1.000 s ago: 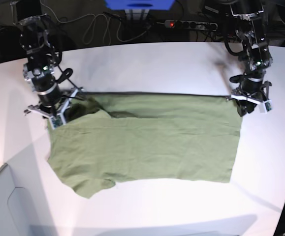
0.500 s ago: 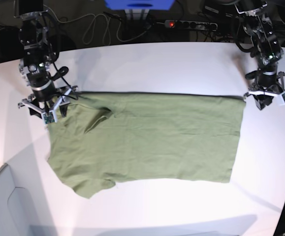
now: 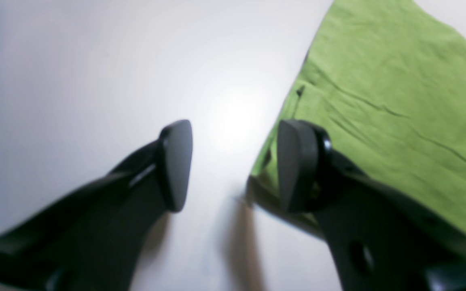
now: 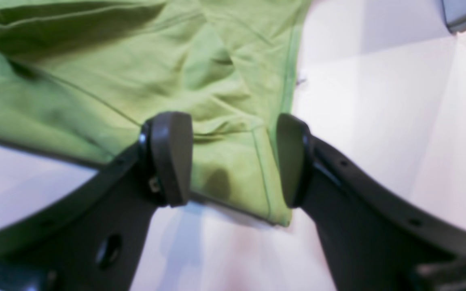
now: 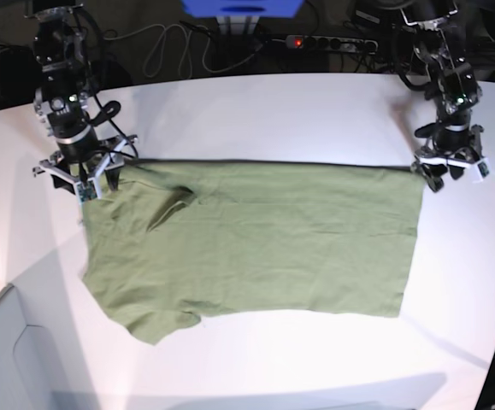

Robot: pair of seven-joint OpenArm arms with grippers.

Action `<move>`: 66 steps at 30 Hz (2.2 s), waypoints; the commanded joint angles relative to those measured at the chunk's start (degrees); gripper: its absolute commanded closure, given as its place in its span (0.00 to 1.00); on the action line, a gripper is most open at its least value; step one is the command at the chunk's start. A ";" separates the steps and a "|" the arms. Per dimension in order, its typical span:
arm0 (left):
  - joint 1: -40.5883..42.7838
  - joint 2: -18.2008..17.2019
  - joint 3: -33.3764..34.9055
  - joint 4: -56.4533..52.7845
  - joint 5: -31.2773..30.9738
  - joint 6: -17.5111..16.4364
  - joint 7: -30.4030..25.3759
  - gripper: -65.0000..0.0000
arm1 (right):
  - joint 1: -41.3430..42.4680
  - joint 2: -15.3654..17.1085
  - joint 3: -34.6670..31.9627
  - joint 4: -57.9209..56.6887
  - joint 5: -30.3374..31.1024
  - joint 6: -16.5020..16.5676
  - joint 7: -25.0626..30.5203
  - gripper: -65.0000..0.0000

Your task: Fold the T-shirt properly

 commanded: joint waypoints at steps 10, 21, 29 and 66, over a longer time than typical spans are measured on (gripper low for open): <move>-2.21 -0.18 1.27 -0.96 -0.40 -0.21 -0.62 0.50 | -1.75 0.57 0.35 1.50 -0.04 0.08 1.43 0.51; -2.38 -0.09 1.36 -0.87 -0.40 -0.21 -0.62 0.50 | -2.19 0.57 0.35 1.50 -0.04 0.08 1.43 0.51; -4.23 -0.09 4.17 -4.39 -0.40 -0.30 -0.62 0.52 | -2.19 1.01 2.29 1.50 -0.04 0.08 1.43 0.51; -3.09 -0.35 4.87 -6.85 -0.31 -0.30 -0.62 1.00 | -0.52 2.24 6.24 -10.28 0.04 0.17 0.99 0.79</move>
